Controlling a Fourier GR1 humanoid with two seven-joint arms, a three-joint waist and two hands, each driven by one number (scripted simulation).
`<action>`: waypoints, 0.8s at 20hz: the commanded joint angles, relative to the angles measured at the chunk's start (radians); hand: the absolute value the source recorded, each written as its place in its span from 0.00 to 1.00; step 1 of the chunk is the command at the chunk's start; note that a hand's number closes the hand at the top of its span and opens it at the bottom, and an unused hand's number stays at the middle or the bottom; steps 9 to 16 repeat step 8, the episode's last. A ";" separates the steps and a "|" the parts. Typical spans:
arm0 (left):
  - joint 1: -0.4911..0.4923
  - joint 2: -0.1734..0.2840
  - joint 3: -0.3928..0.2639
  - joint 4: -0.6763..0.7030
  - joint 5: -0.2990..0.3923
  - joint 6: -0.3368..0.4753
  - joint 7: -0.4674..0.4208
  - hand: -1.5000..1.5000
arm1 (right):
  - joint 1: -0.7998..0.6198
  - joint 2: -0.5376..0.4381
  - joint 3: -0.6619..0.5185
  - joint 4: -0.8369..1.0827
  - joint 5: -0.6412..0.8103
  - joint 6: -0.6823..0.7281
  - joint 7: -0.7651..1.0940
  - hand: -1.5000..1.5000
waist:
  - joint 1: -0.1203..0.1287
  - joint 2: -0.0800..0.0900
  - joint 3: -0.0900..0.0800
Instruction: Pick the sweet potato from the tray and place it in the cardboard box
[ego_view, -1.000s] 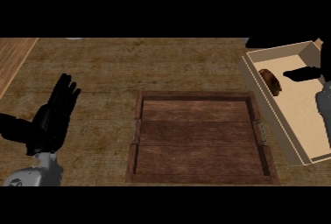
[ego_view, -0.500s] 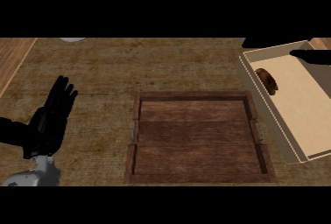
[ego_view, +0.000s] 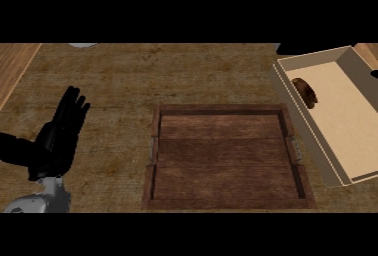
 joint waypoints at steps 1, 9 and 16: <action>-0.023 0.026 0.036 0.023 0.027 -0.025 0.005 0.50 | 0.054 0.005 -0.049 0.001 -0.084 -0.027 -0.079 0.00 | 0.005 0.002 0.000; -0.041 -0.021 0.000 0.060 -0.013 0.003 -0.021 0.50 | 0.164 -0.097 -0.059 0.031 -0.186 0.060 -0.126 0.00 | 0.004 0.002 0.000; -0.041 -0.021 0.000 0.060 -0.013 0.003 -0.021 0.50 | 0.164 -0.097 -0.059 0.031 -0.186 0.060 -0.126 0.00 | 0.004 0.002 0.000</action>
